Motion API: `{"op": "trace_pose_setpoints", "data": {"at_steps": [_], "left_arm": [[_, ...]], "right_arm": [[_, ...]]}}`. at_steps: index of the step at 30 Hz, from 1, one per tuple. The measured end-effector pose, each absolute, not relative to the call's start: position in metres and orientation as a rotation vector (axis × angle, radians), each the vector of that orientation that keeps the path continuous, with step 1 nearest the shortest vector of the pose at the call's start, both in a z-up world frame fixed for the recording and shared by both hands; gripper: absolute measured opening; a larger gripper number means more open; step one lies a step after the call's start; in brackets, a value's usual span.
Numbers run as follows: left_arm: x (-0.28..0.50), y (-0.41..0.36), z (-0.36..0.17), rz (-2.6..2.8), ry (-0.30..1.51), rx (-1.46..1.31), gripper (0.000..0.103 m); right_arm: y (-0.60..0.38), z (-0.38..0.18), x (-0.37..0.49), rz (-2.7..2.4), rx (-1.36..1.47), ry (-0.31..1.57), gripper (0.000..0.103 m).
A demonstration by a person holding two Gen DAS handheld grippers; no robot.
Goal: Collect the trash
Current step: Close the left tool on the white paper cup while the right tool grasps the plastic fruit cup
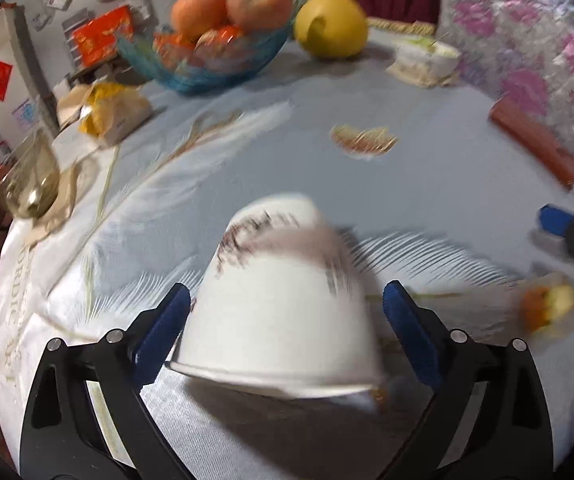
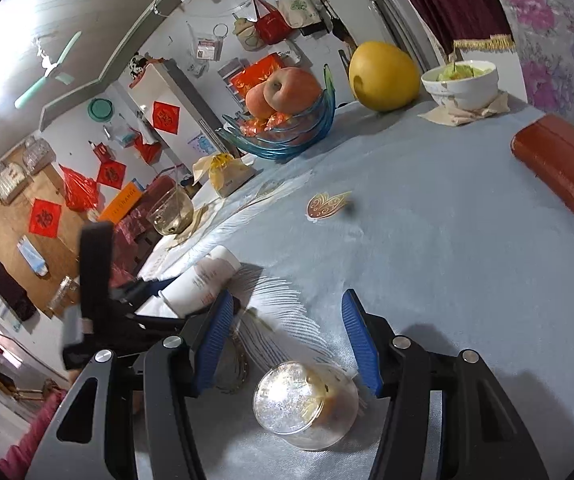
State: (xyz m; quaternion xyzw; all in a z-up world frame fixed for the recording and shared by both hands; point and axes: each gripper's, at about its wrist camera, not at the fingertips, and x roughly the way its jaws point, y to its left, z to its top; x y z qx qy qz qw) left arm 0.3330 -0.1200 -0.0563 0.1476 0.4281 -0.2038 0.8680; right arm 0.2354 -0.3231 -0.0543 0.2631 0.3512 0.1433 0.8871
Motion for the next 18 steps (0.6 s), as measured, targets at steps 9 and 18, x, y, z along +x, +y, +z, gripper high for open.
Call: {"op": "trace_pose_setpoints", "data": {"at_steps": [9,18], "left_arm": [[0.296,-0.077,-0.04,-0.374,0.85,0.188,0.075],[0.24,-0.028,-0.032,-0.264,0.819,0.171,0.076]], "right_arm": [[-0.327,-0.058,0.236,0.328,0.593,0.732,0.057],[-0.313,-0.053,0.235,0.314,0.503,0.739,0.057]]}}
